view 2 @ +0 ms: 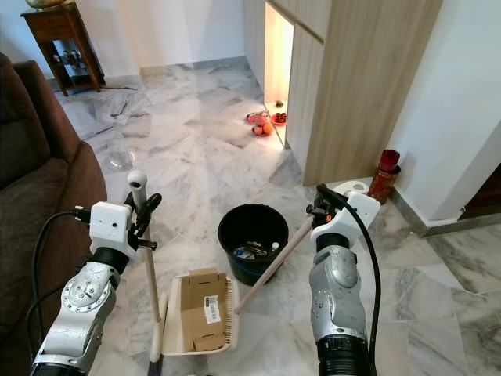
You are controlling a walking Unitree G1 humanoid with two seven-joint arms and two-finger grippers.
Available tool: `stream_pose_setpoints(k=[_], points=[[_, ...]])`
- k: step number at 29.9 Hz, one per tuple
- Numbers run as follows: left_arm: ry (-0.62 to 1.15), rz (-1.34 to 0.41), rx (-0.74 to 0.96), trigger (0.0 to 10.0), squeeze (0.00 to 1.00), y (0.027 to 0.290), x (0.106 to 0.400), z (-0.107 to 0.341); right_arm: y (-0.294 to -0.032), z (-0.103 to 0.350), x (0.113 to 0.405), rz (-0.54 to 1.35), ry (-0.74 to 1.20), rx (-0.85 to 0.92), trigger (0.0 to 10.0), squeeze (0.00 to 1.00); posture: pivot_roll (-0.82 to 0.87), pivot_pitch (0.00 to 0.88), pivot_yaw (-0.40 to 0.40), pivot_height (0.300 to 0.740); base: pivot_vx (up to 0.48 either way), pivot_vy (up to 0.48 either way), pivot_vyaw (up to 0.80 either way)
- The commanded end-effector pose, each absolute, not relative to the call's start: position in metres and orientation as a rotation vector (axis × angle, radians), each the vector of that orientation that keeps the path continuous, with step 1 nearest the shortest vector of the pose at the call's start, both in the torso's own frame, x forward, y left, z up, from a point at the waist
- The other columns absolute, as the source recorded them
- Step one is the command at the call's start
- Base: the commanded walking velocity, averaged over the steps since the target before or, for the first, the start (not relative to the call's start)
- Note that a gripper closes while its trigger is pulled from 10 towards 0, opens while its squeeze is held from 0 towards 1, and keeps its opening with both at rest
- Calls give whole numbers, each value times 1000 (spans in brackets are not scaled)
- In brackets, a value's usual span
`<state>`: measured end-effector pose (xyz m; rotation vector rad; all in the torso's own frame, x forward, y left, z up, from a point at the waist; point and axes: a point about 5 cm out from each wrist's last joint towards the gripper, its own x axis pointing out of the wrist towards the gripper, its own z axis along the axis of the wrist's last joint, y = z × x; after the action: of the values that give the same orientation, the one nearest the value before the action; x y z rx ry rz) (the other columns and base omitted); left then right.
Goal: Sweep floor
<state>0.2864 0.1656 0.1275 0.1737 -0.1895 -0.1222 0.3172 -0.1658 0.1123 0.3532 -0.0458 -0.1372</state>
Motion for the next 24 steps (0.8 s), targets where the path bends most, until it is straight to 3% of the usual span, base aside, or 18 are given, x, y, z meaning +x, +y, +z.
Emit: stream_pose_setpoints(k=[1, 24], points=[[-228, -114, 196, 10000, 0, 168, 286, 135, -161, 136, 321, -110, -148, 345, 10000, 0, 143, 1, 62, 740, 0, 0, 0], [-275, -36, 264, 10000, 0, 178, 283, 138, -144, 176, 308, 88, -256, 266, 10000, 0, 141, 5, 58, 740, 0, 0, 0]])
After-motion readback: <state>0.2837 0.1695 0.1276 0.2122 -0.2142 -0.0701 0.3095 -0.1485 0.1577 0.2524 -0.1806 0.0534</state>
